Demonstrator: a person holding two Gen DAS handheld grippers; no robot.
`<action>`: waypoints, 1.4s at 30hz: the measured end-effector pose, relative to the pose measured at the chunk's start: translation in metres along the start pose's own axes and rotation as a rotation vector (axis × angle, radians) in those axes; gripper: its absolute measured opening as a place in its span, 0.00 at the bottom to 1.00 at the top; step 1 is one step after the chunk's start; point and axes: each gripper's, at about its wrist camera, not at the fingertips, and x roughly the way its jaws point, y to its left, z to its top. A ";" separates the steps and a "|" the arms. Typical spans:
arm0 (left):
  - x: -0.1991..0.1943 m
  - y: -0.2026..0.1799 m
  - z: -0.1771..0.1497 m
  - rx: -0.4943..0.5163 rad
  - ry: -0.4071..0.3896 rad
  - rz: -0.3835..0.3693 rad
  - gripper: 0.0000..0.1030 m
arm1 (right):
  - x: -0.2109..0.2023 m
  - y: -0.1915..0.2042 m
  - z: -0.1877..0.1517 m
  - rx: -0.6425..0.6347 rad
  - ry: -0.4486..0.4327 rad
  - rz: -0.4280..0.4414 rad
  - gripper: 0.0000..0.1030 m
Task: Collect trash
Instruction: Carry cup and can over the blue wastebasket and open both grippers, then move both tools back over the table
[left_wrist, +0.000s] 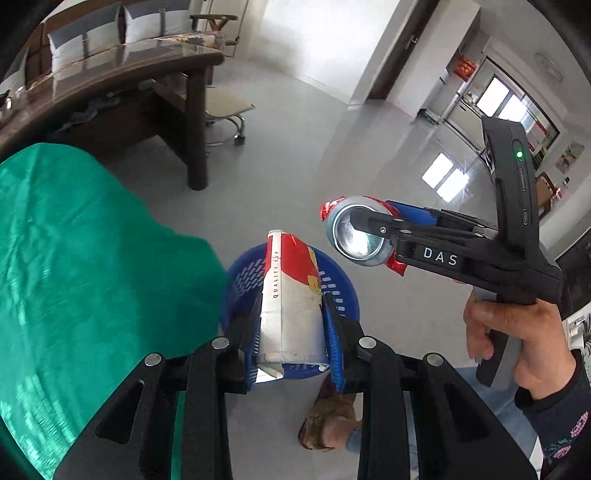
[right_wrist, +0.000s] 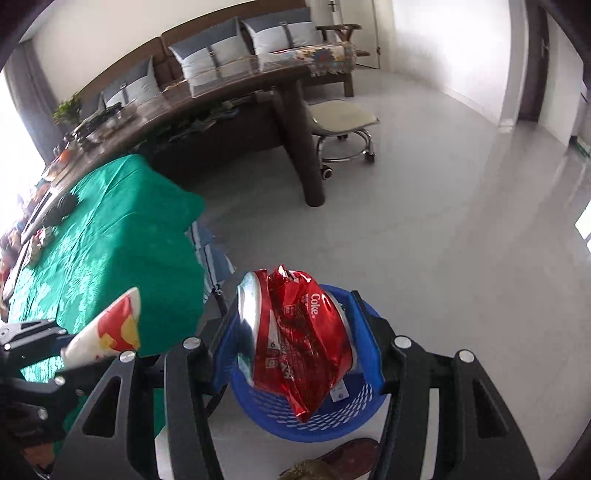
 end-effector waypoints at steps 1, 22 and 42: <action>0.009 -0.003 0.002 0.004 0.007 0.000 0.29 | 0.002 -0.005 -0.001 0.015 0.002 0.003 0.52; 0.095 0.002 0.022 0.006 0.052 0.050 0.84 | 0.004 -0.065 0.010 0.214 -0.038 0.064 0.84; -0.114 0.108 -0.100 -0.086 -0.131 0.439 0.95 | -0.013 0.122 -0.023 -0.282 -0.155 -0.037 0.96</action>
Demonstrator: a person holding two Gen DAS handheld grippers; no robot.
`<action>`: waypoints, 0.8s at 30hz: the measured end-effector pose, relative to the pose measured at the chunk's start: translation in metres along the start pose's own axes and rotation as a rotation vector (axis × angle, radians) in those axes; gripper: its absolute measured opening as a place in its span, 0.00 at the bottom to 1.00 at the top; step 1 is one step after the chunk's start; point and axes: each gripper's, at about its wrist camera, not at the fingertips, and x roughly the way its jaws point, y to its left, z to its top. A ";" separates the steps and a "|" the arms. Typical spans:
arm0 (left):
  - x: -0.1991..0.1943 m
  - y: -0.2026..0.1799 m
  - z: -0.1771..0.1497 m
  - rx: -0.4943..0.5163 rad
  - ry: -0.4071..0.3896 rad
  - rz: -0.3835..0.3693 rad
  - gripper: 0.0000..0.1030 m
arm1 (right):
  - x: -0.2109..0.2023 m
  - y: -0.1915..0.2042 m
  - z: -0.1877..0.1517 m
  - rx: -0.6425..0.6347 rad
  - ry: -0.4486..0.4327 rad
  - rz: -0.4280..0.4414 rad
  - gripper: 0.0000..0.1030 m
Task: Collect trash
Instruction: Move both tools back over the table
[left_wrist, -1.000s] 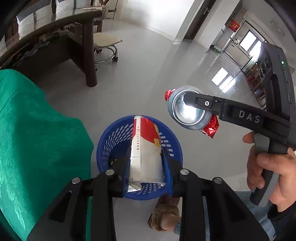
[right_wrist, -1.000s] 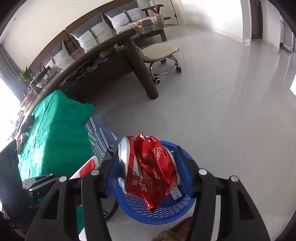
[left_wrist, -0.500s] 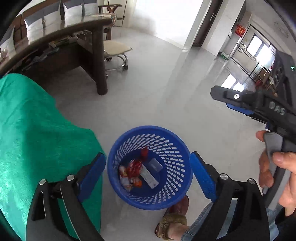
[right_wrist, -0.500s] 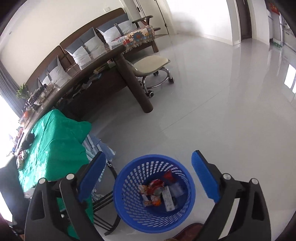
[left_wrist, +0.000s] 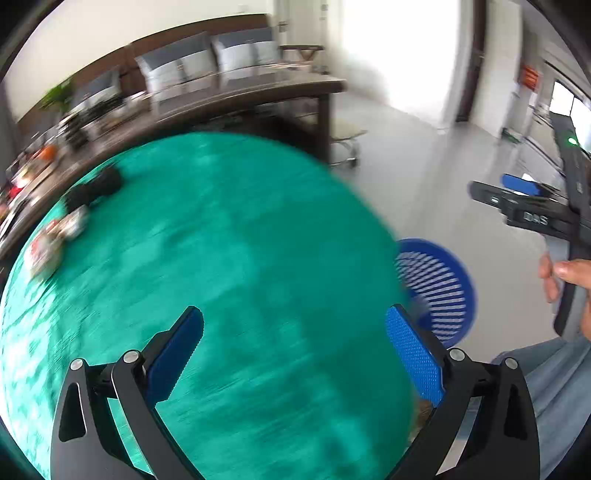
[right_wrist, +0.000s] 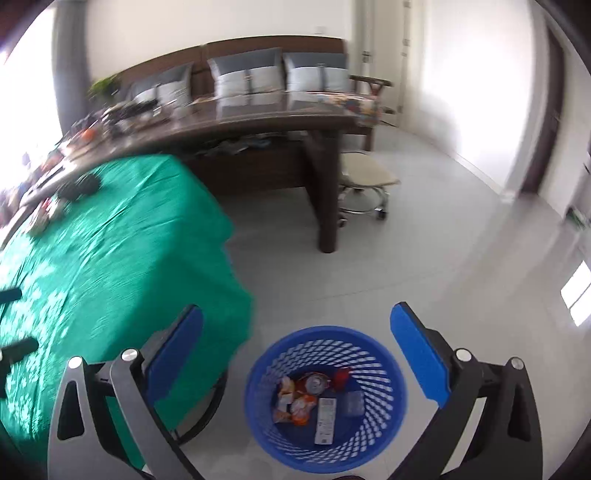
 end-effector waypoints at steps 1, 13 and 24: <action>-0.006 0.020 -0.008 -0.029 0.008 0.020 0.95 | 0.001 0.021 0.001 -0.022 0.011 0.034 0.96; -0.033 0.208 -0.055 -0.233 0.058 0.262 0.95 | 0.048 0.243 0.052 -0.265 0.127 0.280 0.96; -0.020 0.252 -0.075 -0.321 0.067 0.230 0.95 | 0.084 0.266 0.041 -0.250 0.190 0.257 0.96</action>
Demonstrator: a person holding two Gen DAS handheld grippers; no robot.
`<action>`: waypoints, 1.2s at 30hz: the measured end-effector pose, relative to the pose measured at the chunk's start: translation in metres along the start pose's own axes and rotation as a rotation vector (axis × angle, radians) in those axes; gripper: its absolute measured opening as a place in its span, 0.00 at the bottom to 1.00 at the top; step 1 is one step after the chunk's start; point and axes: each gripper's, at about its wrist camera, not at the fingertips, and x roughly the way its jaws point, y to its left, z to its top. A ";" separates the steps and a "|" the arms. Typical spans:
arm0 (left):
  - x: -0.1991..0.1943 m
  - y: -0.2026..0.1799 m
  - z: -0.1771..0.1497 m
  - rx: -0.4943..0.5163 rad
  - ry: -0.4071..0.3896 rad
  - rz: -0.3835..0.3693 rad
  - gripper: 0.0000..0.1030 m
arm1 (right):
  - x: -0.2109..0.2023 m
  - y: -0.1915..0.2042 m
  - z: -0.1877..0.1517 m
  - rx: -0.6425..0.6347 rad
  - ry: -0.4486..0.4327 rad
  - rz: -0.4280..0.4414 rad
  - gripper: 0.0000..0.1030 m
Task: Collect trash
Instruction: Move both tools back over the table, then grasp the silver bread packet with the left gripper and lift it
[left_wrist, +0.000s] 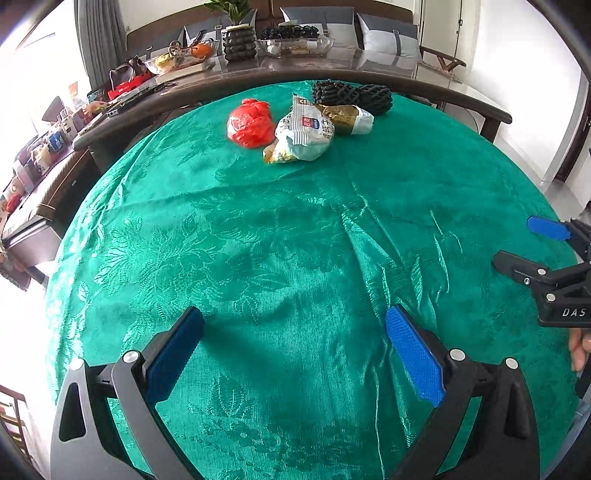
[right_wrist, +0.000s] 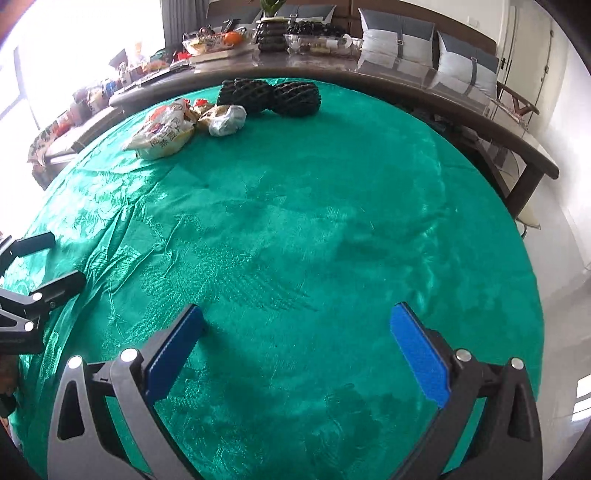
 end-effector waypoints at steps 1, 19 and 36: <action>0.001 0.001 0.000 -0.005 0.002 -0.009 0.95 | 0.000 0.000 0.000 0.000 0.000 -0.001 0.96; 0.070 0.014 0.122 -0.035 -0.032 -0.092 0.95 | 0.001 0.001 0.000 -0.005 0.000 -0.008 0.96; 0.021 0.031 0.068 0.025 0.029 -0.157 0.36 | 0.001 0.001 0.001 -0.005 0.000 -0.008 0.96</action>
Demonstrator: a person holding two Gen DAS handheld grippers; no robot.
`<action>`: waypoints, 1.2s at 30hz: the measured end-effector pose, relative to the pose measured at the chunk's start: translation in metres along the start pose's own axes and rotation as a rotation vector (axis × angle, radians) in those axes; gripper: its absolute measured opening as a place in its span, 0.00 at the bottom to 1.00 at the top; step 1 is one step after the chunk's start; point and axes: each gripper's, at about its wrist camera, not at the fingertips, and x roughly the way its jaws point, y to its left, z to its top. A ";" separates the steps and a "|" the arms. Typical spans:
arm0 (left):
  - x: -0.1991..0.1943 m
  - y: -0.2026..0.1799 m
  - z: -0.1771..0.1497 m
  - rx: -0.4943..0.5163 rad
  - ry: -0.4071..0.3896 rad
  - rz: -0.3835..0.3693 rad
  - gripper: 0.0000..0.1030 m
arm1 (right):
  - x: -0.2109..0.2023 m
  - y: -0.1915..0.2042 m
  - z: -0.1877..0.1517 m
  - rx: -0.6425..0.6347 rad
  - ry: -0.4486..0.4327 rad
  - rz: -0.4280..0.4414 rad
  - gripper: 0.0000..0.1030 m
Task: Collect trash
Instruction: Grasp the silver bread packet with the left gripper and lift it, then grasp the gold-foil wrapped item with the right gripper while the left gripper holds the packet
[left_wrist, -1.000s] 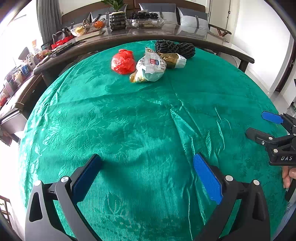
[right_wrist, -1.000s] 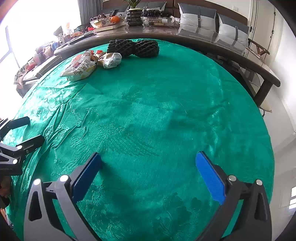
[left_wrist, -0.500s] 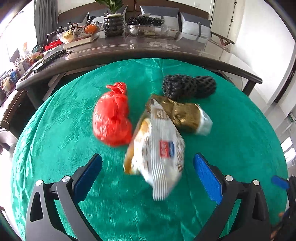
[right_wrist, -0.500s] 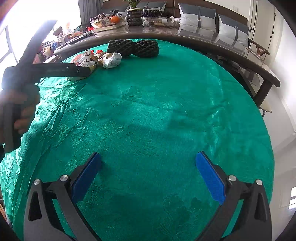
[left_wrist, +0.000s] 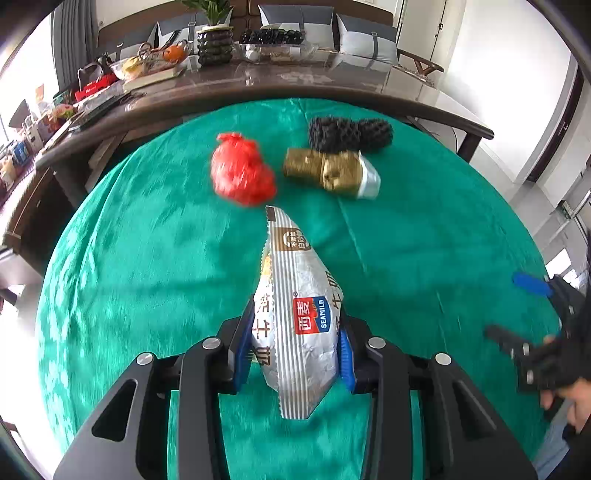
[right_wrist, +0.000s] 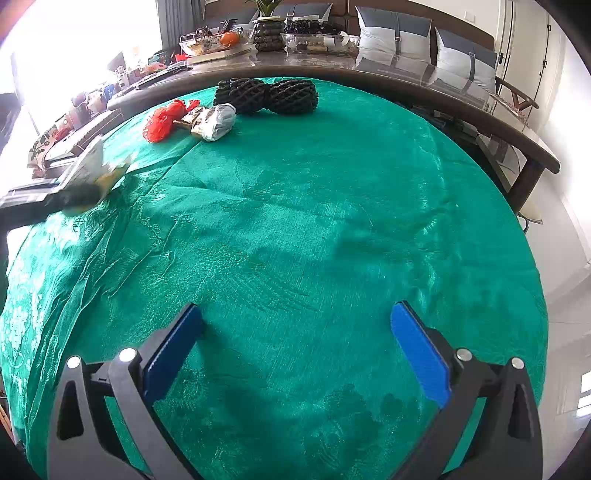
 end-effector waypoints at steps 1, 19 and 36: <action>-0.002 0.000 -0.007 -0.003 0.004 -0.004 0.36 | 0.000 0.000 0.000 0.000 0.000 0.000 0.96; 0.014 0.006 -0.027 0.012 -0.025 0.097 0.95 | 0.039 0.034 0.123 -0.223 -0.038 0.188 0.95; 0.015 0.008 -0.026 0.007 -0.024 0.088 0.95 | 0.075 0.064 0.161 -0.290 0.093 0.206 0.42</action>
